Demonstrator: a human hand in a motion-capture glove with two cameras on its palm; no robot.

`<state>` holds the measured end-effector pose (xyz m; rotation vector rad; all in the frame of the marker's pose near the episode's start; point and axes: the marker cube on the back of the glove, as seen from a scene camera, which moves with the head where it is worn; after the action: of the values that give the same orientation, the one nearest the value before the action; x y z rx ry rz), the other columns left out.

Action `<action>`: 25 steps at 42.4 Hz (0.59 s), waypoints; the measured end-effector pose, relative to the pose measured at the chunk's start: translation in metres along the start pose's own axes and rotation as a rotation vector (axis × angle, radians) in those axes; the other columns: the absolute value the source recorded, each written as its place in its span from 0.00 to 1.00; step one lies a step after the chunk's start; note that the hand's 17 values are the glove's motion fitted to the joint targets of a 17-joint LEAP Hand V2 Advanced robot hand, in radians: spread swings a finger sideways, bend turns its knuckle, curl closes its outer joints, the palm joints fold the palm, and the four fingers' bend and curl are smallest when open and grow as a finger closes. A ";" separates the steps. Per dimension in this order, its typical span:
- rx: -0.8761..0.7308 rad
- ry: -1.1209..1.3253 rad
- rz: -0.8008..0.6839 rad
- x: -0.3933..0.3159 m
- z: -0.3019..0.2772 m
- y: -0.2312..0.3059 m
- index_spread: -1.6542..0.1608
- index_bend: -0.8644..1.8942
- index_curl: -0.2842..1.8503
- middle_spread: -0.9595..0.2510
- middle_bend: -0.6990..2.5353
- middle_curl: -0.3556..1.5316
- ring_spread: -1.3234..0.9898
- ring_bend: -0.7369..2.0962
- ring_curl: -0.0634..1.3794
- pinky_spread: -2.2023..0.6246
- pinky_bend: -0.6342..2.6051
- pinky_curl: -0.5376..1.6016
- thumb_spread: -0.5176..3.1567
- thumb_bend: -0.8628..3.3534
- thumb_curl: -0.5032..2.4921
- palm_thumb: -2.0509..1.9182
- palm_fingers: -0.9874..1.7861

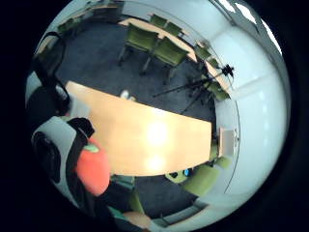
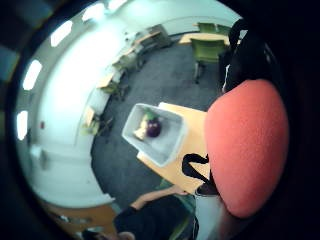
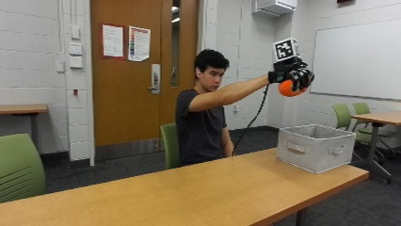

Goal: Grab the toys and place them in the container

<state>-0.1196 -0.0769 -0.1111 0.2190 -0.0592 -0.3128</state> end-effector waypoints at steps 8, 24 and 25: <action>0.004 -0.050 -0.180 -0.142 0.015 -0.027 0.65 0.37 0.48 0.37 0.39 0.57 0.36 0.62 0.41 0.62 0.50 0.43 0.30 0.24 0.44 0.68 0.72; -0.064 -0.261 -0.260 -0.164 0.072 -0.053 0.64 0.36 0.49 0.35 0.39 0.60 0.36 0.63 0.42 0.62 0.51 0.43 0.31 0.23 0.47 0.68 0.70; -0.076 -0.247 -0.239 -0.164 0.076 -0.054 0.65 0.36 0.50 0.35 0.39 0.61 0.36 0.63 0.42 0.62 0.51 0.43 0.31 0.23 0.47 0.68 0.70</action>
<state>-0.2979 -0.0913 -0.0530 0.1105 -0.2658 -0.5780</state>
